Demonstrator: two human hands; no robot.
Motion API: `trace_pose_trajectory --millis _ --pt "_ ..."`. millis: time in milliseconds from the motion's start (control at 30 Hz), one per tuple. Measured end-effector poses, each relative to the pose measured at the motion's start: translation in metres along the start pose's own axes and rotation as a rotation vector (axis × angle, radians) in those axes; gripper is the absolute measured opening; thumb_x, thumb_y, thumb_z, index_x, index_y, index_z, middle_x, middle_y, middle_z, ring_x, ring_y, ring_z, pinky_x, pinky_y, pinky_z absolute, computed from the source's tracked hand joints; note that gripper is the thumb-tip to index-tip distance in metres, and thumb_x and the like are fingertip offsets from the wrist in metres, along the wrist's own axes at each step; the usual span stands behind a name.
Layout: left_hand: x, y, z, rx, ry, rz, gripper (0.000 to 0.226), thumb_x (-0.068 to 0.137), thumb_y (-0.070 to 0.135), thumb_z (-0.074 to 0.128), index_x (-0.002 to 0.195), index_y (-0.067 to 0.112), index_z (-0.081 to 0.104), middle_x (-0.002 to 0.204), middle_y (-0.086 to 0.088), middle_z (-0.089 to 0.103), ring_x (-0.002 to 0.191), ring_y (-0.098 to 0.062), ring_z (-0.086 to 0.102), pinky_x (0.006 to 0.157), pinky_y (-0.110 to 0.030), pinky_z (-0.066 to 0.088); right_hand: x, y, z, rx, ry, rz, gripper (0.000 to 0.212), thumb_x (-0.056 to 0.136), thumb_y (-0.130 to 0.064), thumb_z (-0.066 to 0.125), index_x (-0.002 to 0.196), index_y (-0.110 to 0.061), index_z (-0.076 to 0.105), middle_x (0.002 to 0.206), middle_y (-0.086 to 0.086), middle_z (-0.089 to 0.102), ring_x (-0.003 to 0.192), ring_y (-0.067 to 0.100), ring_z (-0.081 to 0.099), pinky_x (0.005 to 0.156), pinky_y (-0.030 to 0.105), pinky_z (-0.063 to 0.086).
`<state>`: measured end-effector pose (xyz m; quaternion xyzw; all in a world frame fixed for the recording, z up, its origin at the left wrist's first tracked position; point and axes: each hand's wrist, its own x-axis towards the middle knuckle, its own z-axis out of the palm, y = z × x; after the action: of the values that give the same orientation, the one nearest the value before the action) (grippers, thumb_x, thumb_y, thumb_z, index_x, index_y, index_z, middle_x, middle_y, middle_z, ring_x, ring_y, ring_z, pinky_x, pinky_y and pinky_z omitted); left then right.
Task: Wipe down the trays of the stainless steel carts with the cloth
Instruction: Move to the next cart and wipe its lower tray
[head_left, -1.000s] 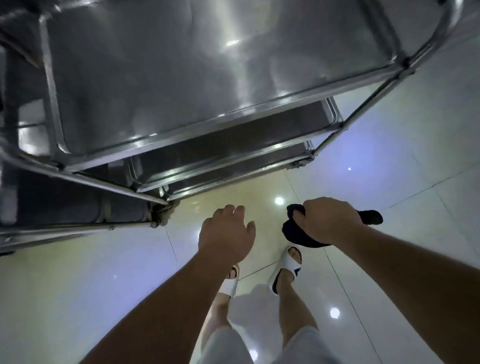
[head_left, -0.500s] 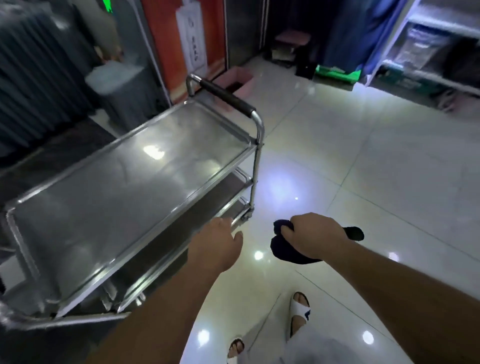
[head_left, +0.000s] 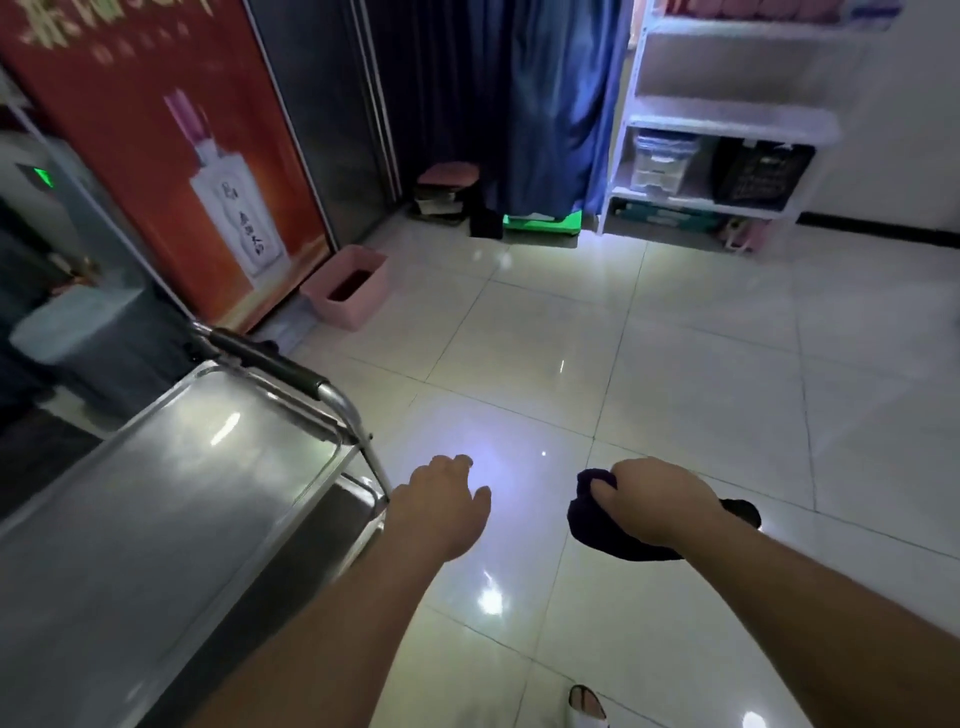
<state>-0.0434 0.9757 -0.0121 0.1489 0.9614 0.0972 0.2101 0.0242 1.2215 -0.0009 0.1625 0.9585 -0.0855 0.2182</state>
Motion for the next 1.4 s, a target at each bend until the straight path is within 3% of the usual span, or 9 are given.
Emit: trace_pose_trajectory --millis 200,433,533,700,1033,1300,1400 --pt "0.084 0.059 -0.025 -0.014 -0.008 -0.022 0.055 0.107 0.048 0.035 0.157 0.025 0.034 0.156 -0.001 0.042 0.136 -0.026 0.046 0.108 -0.043 0.039 0.091 0.038 -0.061 0.013 0.018 -0.013 0.043 0.100 -0.049 0.033 0.078 -0.019 0.055 0.080 -0.001 0.061 0.073 0.017 0.060 0.068 0.033 0.049" --pt "0.202 0.044 -0.069 -0.029 -0.004 -0.077 0.055 0.106 0.048 0.034 0.156 0.025 0.035 0.154 0.000 0.044 0.136 -0.025 0.045 0.106 -0.042 0.041 0.214 0.001 -0.115 -0.005 -0.012 -0.069 0.041 0.099 -0.047 0.033 0.082 -0.019 0.056 0.082 0.000 0.062 0.078 0.021 0.061 0.067 0.032 0.047" --pt "0.265 0.026 -0.094 -0.048 -0.030 -0.085 0.054 0.105 0.047 0.034 0.154 0.025 0.037 0.150 -0.002 0.048 0.135 -0.027 0.047 0.104 -0.042 0.043 0.271 -0.024 -0.141 -0.029 0.007 -0.070 0.043 0.100 -0.046 0.032 0.087 -0.016 0.060 0.084 0.001 0.064 0.079 0.022 0.062 0.062 0.030 0.044" --pt "0.359 -0.014 -0.151 -0.048 -0.036 -0.070 0.052 0.104 0.049 0.036 0.149 0.024 0.041 0.147 -0.002 0.050 0.134 -0.026 0.048 0.103 -0.041 0.043 0.357 -0.072 -0.191 -0.007 0.054 -0.025 0.042 0.100 -0.049 0.031 0.084 -0.020 0.057 0.084 -0.001 0.064 0.080 0.022 0.063 0.069 0.032 0.050" --pt "0.504 -0.087 -0.235 -0.083 -0.005 -0.138 0.049 0.103 0.052 0.039 0.142 0.024 0.047 0.143 -0.005 0.053 0.133 -0.030 0.051 0.103 -0.044 0.044 0.508 -0.168 -0.260 -0.025 0.029 -0.085 0.043 0.099 -0.050 0.030 0.082 -0.021 0.057 0.083 -0.002 0.063 0.080 0.023 0.063 0.066 0.032 0.047" --pt "0.612 -0.151 -0.275 -0.162 0.108 -0.355 0.049 0.100 0.052 0.040 0.141 0.027 0.049 0.141 -0.004 0.056 0.130 -0.028 0.054 0.105 -0.041 0.044 0.683 -0.265 -0.312 -0.130 -0.003 -0.340 0.045 0.098 -0.053 0.033 0.093 -0.020 0.062 0.095 0.006 0.066 0.088 0.032 0.062 0.072 0.036 0.048" --pt "0.633 -0.175 -0.294 -0.173 0.135 -0.486 0.053 0.102 0.056 0.040 0.145 0.027 0.046 0.140 -0.003 0.056 0.126 -0.027 0.055 0.102 -0.041 0.046 0.740 -0.308 -0.331 -0.183 -0.046 -0.480 0.044 0.099 -0.051 0.034 0.079 -0.018 0.056 0.079 0.002 0.063 0.079 0.028 0.063 0.065 0.032 0.046"
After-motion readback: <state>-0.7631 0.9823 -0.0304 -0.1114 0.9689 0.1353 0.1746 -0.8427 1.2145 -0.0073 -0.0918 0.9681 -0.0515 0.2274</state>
